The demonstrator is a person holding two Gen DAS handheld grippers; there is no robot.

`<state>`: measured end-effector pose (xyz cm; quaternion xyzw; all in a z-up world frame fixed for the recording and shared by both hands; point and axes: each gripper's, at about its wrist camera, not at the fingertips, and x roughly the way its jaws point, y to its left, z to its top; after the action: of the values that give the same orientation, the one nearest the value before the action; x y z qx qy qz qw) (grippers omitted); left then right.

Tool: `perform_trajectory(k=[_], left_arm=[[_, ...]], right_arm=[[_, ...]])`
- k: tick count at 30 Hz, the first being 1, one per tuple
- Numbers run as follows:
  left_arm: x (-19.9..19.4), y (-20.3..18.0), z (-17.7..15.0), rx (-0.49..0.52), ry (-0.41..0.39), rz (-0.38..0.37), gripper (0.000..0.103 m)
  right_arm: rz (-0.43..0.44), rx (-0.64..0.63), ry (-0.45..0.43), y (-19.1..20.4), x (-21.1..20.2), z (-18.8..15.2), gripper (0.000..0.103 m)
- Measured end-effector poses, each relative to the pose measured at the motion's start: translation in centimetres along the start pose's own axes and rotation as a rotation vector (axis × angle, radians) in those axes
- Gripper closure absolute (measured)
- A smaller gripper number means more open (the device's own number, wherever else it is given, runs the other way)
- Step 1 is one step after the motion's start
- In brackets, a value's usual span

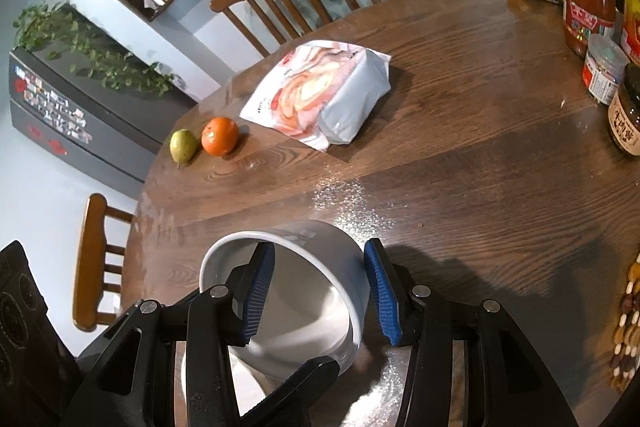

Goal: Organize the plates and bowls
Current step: 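Lift the white pot with the right gripper and carry it over the bowls, then lower the white pot with the right gripper into the smaller bowl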

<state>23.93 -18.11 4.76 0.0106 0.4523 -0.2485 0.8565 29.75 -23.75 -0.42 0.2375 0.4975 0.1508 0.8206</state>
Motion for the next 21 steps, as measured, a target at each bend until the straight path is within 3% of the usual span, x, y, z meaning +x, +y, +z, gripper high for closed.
perform_trajectory(k=[21], left_arm=[[-4.3,0.8,-1.3,-0.02,-0.041,0.023,0.026]], right_arm=[[0.019,-0.1,-0.052,3.9,-2.1,-1.2,0.053]])
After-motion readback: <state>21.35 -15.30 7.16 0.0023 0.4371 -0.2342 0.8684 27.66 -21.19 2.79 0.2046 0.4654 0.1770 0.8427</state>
